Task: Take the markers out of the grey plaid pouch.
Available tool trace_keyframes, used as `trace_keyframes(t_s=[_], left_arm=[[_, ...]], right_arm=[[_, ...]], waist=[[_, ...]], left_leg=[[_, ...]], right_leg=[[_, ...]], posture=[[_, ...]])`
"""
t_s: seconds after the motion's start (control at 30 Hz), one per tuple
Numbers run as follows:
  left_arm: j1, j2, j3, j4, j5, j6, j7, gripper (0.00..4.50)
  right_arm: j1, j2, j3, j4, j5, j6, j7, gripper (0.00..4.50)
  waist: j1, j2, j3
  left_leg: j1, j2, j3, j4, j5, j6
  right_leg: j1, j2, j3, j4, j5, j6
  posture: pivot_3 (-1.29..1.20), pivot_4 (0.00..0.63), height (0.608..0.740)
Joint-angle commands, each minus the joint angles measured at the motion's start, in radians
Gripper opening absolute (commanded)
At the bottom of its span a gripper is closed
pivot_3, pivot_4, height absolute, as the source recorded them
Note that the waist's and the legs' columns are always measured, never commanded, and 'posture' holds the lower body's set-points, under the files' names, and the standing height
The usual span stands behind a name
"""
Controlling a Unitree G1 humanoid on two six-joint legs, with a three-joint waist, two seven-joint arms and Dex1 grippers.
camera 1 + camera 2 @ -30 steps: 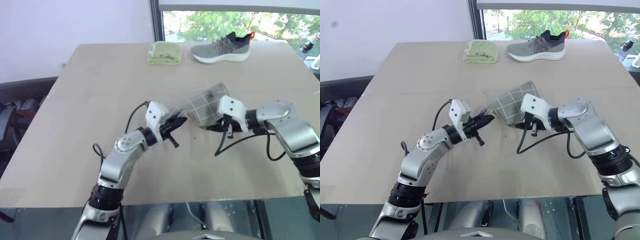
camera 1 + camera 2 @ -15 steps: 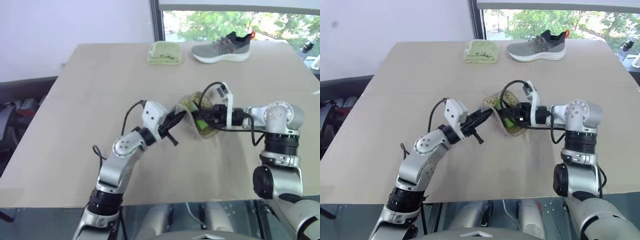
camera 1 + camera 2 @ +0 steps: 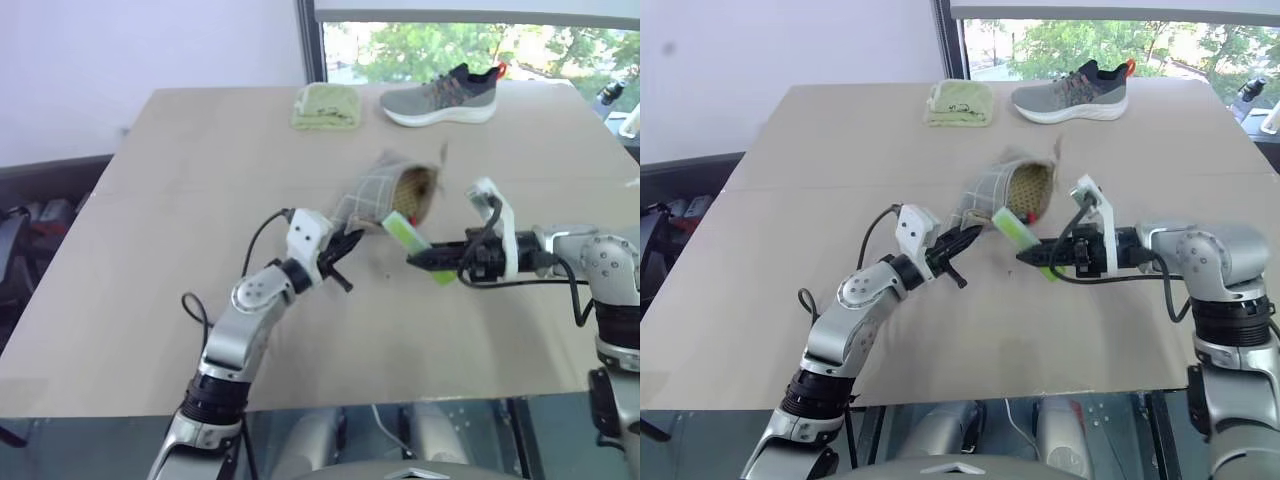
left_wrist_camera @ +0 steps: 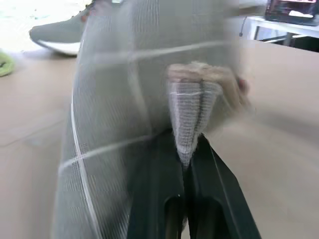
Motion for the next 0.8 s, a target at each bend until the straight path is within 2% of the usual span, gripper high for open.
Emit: trace_keyframes(t_s=[0.03,0.2,0.43,0.57,0.63,0.7,0.73,0.8], left_arm=[[-0.021,-0.003,0.045,-0.013,-0.006,-0.019,0.018,0.00],[0.008,0.024,0.078,-0.053,-0.038,0.000,-0.014,0.00],[0.097,0.128,0.115,-0.157,-0.146,0.071,-0.134,0.00],[0.147,0.197,0.141,-0.223,-0.234,0.145,-0.198,0.00],[0.155,0.222,0.149,-0.225,-0.229,0.143,-0.208,0.00],[0.166,0.251,0.152,-0.227,-0.227,0.152,-0.221,0.00],[0.170,0.265,0.152,-0.228,-0.219,0.155,-0.221,0.00],[0.168,0.275,0.160,-0.221,-0.219,0.154,-0.215,0.00]], right_arm=[[0.028,-0.102,0.115,0.038,-0.153,-0.213,0.044,0.38],[0.009,-0.163,0.126,0.192,-0.268,-0.393,0.048,0.38],[-0.024,-0.275,0.147,0.378,-0.488,-0.676,0.024,0.38],[-0.010,-0.305,0.113,0.419,-0.507,-0.764,0.063,0.38],[-0.011,-0.311,0.105,0.444,-0.523,-0.788,0.060,1.40],[-0.006,-0.318,0.103,0.460,-0.546,-0.825,0.051,2.00],[-0.009,-0.315,0.096,0.469,-0.555,-0.832,0.033,2.64],[-0.016,-0.317,0.092,0.472,-0.564,-0.823,0.028,3.61]], waist=[[0.002,0.000,0.000],[0.002,0.000,0.000],[0.002,0.000,0.000],[0.002,0.000,0.001],[0.002,0.000,0.001],[0.002,0.000,0.001],[0.002,0.000,0.001],[0.002,0.000,0.001]], left_leg=[[-0.001,0.000,0.000,0.000,0.000,0.000],[-0.001,0.000,0.000,0.000,0.000,0.000],[0.000,0.000,0.000,0.000,0.000,0.000],[0.000,0.000,0.001,-0.001,0.000,0.000],[0.000,0.000,0.000,-0.001,0.000,0.000],[0.001,0.001,0.000,-0.001,0.000,0.000],[0.001,0.001,0.000,-0.001,0.000,0.000],[0.001,0.001,0.001,-0.001,0.000,0.000]], right_leg=[[0.000,0.000,-0.001,0.000,0.000,0.000],[0.000,0.000,0.000,0.000,0.000,0.000],[0.000,0.000,0.000,-0.001,0.000,0.000],[0.000,0.000,0.001,-0.001,0.000,0.000],[0.000,0.000,0.001,-0.001,0.000,0.000],[0.000,0.001,0.001,-0.001,0.000,0.000],[0.000,0.001,0.001,0.000,0.000,0.000],[0.000,0.001,0.001,-0.001,0.000,0.000]], posture=[[0.00,0.150,0.740],[0.00,0.150,0.740],[0.00,0.150,0.740],[0.00,0.150,0.740],[0.00,0.150,0.740],[0.00,0.150,0.740],[0.00,0.150,0.740],[0.00,0.150,0.740]])
